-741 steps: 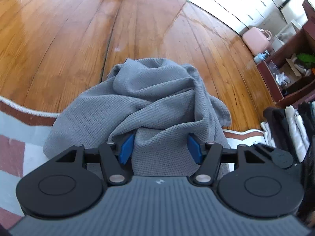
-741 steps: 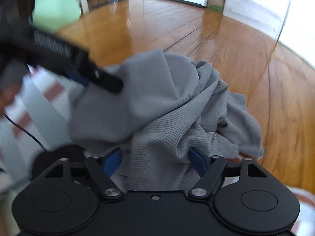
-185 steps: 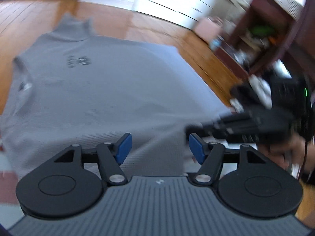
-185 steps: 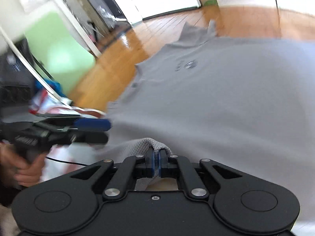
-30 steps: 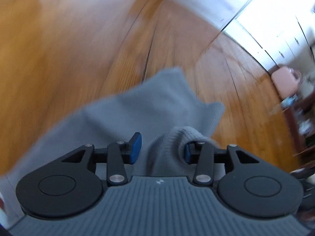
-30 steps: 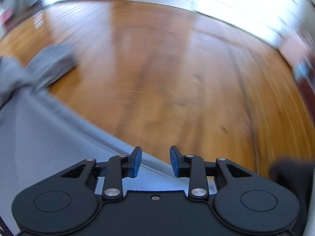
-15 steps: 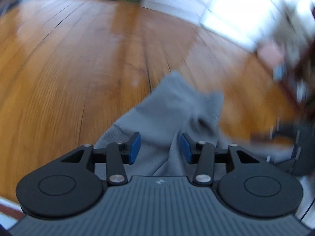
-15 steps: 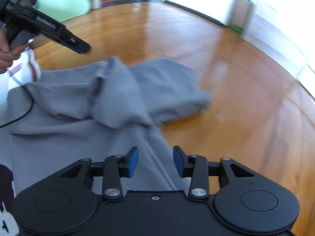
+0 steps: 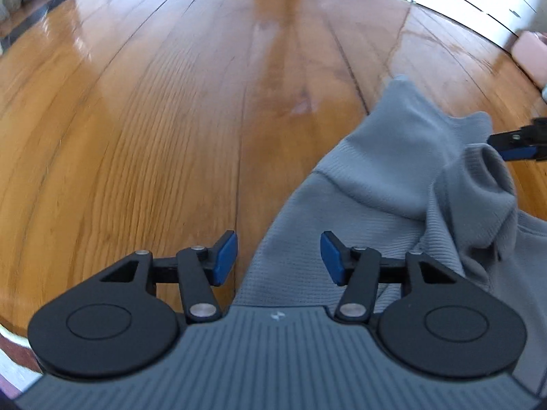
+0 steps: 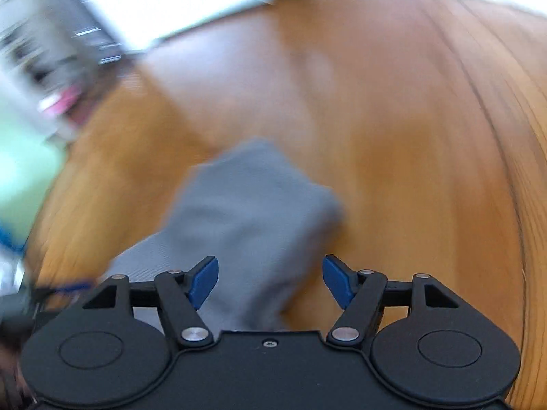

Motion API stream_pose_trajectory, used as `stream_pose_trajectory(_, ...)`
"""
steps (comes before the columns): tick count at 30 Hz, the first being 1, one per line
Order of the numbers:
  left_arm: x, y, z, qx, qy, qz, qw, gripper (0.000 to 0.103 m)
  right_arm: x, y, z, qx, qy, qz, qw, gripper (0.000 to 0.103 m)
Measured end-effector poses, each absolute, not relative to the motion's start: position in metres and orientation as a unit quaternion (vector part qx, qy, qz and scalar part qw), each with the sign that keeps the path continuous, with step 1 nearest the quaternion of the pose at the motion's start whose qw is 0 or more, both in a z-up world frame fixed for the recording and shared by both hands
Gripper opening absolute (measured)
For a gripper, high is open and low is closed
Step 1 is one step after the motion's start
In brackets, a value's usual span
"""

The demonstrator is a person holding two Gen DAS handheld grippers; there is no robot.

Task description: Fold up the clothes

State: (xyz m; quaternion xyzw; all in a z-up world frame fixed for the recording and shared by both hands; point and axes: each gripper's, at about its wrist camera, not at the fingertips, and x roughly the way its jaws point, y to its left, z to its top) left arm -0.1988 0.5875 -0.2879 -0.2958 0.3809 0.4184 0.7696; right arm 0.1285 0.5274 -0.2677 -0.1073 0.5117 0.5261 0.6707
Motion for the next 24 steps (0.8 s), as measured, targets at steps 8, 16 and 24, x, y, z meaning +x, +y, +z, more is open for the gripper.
stream_pose_trajectory(8,-0.189,0.578,-0.292,-0.257,0.380,0.423,0.782,0.011,0.141,0.554,-0.272,-0.062,0.400,0.588,0.700,0.006)
stream_pose_trajectory(16,-0.201,0.582,-0.290,-0.273,0.373,0.450,0.764,0.012,0.136,0.561,-0.290,-0.196,0.345,0.518,0.758,0.030)
stream_pose_trajectory(24,-0.221,0.563,-0.242,-0.274,0.256,0.389,0.842,0.013,0.160,0.512,-0.249,-0.048,0.408,0.543,0.732,0.054)
